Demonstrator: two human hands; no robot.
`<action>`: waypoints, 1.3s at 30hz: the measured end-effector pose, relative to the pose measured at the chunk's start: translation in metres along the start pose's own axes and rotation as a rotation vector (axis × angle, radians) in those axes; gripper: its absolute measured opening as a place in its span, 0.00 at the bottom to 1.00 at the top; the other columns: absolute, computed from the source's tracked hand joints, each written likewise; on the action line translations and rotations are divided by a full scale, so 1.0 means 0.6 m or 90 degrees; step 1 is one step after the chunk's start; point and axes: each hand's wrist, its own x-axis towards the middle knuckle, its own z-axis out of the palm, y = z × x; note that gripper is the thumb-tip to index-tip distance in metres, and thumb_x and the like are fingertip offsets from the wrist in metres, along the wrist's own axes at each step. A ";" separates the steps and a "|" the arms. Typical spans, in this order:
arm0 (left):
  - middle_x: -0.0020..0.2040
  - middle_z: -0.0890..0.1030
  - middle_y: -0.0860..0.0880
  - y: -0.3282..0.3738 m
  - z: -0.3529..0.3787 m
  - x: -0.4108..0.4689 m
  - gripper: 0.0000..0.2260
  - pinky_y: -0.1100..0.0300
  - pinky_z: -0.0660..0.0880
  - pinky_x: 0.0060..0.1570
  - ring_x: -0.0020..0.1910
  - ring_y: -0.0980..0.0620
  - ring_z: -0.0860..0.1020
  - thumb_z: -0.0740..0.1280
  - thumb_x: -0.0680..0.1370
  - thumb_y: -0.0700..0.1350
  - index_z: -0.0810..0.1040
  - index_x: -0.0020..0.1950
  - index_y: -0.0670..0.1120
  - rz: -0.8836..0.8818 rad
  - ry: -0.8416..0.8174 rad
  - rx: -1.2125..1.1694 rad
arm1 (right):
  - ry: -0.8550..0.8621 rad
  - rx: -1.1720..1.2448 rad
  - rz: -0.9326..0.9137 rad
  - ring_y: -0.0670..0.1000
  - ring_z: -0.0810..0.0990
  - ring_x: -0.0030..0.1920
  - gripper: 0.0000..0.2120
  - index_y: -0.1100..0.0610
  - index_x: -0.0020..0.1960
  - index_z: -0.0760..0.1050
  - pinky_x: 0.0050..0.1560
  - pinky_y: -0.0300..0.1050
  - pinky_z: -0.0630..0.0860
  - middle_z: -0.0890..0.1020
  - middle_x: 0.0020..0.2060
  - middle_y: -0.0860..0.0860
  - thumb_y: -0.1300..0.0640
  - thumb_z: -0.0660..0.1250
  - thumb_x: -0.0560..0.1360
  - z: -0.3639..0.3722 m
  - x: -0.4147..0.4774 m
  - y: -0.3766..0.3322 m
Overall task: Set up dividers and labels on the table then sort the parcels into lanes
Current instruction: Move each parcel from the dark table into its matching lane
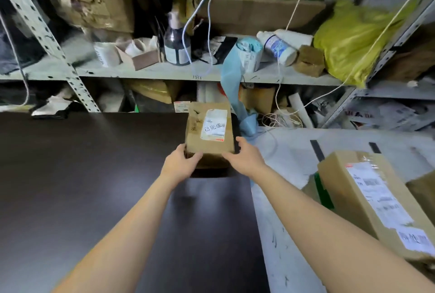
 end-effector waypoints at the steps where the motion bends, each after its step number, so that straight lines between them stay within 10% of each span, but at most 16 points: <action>1: 0.65 0.79 0.51 -0.003 0.004 0.016 0.28 0.57 0.72 0.58 0.65 0.46 0.76 0.68 0.78 0.59 0.70 0.75 0.49 -0.003 -0.007 -0.030 | 0.004 0.010 0.017 0.55 0.74 0.70 0.34 0.57 0.79 0.63 0.62 0.42 0.70 0.74 0.72 0.53 0.49 0.71 0.78 0.006 0.014 -0.001; 14: 0.53 0.84 0.61 -0.025 0.024 0.002 0.16 0.54 0.78 0.60 0.55 0.56 0.82 0.73 0.76 0.52 0.78 0.63 0.63 0.038 0.004 -0.222 | 0.049 0.115 0.061 0.48 0.81 0.57 0.18 0.40 0.56 0.73 0.57 0.43 0.77 0.83 0.56 0.42 0.54 0.75 0.72 0.032 0.005 -0.003; 29: 0.46 0.86 0.56 0.111 0.006 -0.408 0.15 0.59 0.78 0.40 0.40 0.57 0.82 0.75 0.71 0.52 0.84 0.57 0.62 0.136 0.249 -0.219 | 0.120 0.116 -0.152 0.51 0.81 0.60 0.31 0.45 0.67 0.75 0.60 0.52 0.80 0.83 0.60 0.44 0.41 0.76 0.67 -0.140 -0.352 0.037; 39: 0.41 0.87 0.57 0.214 0.093 -0.730 0.17 0.43 0.82 0.52 0.48 0.49 0.86 0.75 0.63 0.69 0.84 0.50 0.68 0.198 0.310 -0.173 | 0.191 0.173 -0.207 0.50 0.80 0.58 0.32 0.48 0.67 0.72 0.59 0.51 0.78 0.82 0.58 0.44 0.35 0.74 0.69 -0.304 -0.657 0.172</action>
